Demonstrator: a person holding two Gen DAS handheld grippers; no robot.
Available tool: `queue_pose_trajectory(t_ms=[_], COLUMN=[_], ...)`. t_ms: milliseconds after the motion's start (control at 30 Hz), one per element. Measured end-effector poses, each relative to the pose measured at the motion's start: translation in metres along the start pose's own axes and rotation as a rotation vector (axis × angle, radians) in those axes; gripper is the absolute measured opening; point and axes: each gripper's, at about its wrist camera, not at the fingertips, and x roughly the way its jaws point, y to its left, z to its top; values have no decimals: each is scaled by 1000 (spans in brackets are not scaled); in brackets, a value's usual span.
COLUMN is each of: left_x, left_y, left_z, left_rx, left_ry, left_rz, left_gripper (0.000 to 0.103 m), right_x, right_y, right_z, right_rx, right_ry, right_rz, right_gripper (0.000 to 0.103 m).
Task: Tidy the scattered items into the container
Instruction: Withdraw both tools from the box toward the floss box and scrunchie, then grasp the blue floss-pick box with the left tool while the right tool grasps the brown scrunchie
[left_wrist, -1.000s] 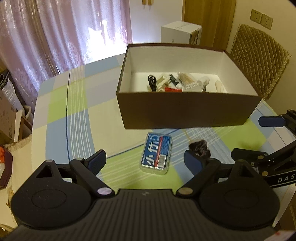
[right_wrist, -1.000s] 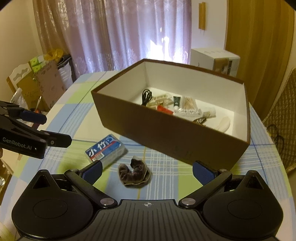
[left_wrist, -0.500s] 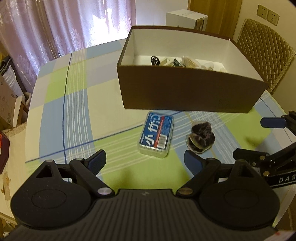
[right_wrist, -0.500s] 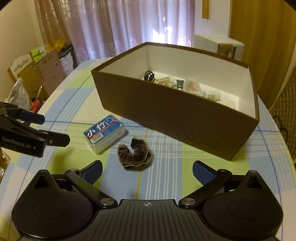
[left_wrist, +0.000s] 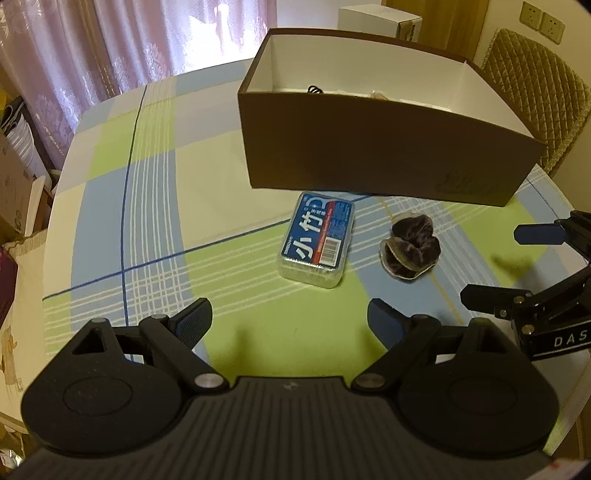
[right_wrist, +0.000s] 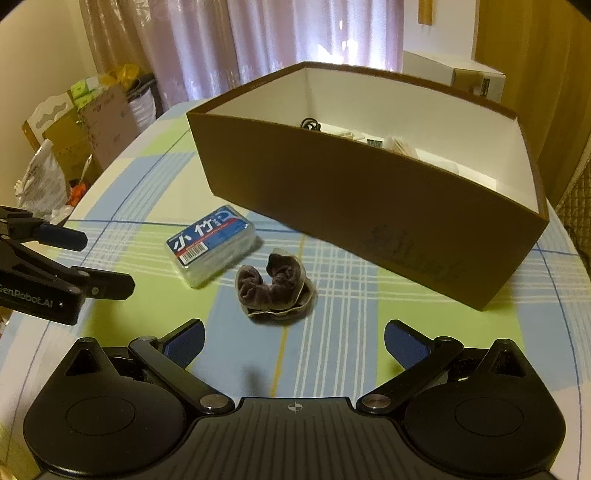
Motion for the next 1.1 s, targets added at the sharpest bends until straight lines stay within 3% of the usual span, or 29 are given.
queue_pose_trajectory(t_ms=[300, 367, 800, 867, 933, 1100], left_x=[11, 14, 27, 28, 30, 41], left_y=[10, 12, 26, 24, 21, 11], left_z=[-2, -3, 2, 5, 9, 22], left_rx=[-39, -46, -69, -56, -40, 26], left_ry=[24, 32, 58, 54, 48, 25], left_rz=[15, 14, 16, 0, -18, -68], left_gripper=[89, 89, 89, 89, 89, 89], right_x=[19, 25, 60, 65, 68, 63], right_y=[5, 7, 10, 9, 7, -12], right_z=[1, 3, 16, 16, 17, 16], right_rx=[-63, -85, -170, -182, -182, -122], right_ry=[-3, -6, 3, 14, 28, 36], right_rz=[28, 37, 79, 87, 84, 73], right_gripper=[100, 90, 65, 41, 31, 29])
